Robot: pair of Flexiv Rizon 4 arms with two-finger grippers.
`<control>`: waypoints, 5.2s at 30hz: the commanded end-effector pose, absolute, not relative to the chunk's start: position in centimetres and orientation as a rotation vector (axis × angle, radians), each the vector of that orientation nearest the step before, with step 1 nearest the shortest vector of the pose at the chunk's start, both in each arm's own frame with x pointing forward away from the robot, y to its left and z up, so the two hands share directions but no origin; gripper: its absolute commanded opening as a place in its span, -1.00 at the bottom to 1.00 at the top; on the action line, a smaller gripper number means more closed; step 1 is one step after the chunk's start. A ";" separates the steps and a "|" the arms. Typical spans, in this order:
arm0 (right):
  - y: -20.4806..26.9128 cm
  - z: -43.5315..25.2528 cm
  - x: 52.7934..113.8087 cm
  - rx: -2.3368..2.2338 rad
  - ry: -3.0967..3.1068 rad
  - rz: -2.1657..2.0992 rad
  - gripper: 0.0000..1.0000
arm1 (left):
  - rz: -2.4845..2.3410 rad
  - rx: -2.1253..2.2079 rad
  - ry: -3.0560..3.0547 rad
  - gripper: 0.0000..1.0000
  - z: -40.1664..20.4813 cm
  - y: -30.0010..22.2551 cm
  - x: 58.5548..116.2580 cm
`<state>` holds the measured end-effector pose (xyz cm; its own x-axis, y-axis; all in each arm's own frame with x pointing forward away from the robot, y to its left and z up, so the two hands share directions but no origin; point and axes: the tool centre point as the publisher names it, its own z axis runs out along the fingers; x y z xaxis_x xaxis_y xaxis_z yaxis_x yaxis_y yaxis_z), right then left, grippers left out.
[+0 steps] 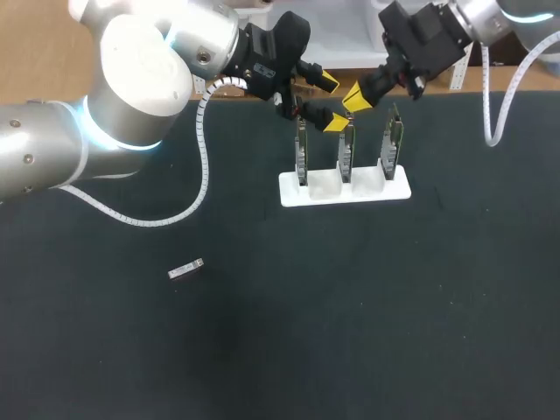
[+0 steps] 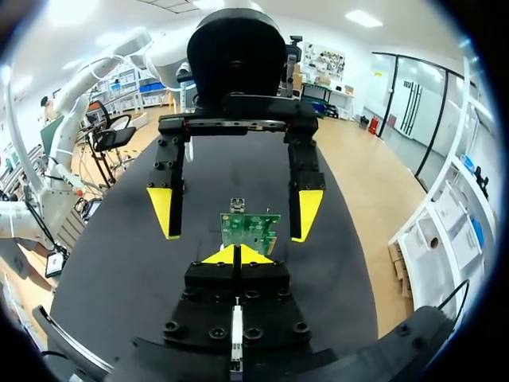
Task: Pick up the optical module with the left hand, and insert it into the network port with the right hand.
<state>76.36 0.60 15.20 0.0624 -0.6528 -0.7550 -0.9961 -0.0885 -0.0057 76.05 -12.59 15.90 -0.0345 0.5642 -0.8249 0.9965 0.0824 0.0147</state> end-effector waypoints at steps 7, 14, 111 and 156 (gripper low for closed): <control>0.7 14.7 76.4 -1.800 1.652 0.816 -1.00 | -0.806 1.565 1.687 1.00 16.0 -12.7 76.2; 0.7 14.2 76.3 -1.801 1.668 0.822 -1.00 | -0.806 1.565 1.687 1.00 16.0 -12.7 76.2; -10.8 15.8 75.7 -1.724 1.728 0.879 -1.00 | -0.806 1.565 1.687 1.00 16.0 -12.7 76.2; -10.9 15.8 75.6 -1.728 1.732 0.822 1.00 | -0.693 1.586 1.733 1.00 18.6 -12.0 76.2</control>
